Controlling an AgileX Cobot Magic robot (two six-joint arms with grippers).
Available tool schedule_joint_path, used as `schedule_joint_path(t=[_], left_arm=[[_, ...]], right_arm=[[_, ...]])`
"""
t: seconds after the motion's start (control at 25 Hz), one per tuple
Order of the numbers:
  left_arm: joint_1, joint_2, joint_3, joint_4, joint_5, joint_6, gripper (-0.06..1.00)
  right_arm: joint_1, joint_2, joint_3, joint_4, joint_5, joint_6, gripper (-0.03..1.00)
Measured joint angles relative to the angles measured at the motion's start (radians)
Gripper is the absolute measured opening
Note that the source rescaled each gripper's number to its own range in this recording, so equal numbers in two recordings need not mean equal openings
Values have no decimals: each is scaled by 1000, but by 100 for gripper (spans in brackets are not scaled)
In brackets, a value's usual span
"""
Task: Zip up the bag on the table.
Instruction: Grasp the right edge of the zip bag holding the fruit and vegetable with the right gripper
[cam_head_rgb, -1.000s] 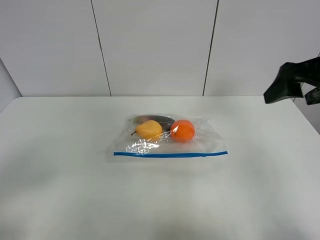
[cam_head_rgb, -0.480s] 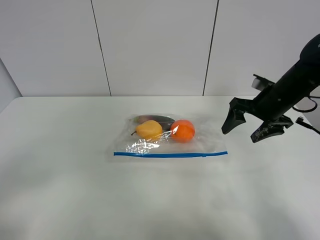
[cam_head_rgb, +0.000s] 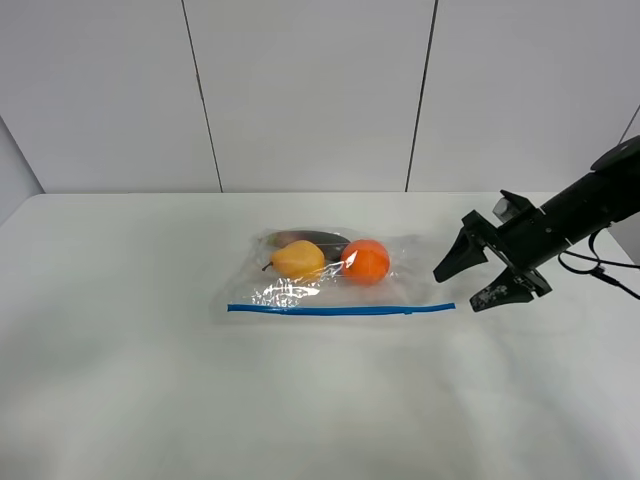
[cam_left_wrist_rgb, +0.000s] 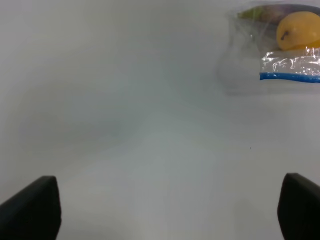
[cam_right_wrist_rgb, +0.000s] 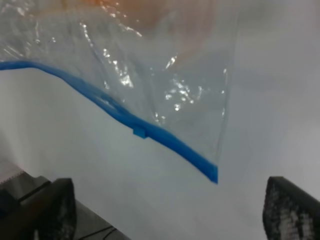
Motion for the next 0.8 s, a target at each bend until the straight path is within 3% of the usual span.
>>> schedule_joint_path(t=[0.28, 0.8], left_arm=[[0, 0, 0, 0, 0, 0, 100], [0, 0, 0, 0, 0, 0, 100]], right_arm=[[2, 100, 0, 41, -7, -39, 78], [5, 140, -1, 110, -31, -75, 35]])
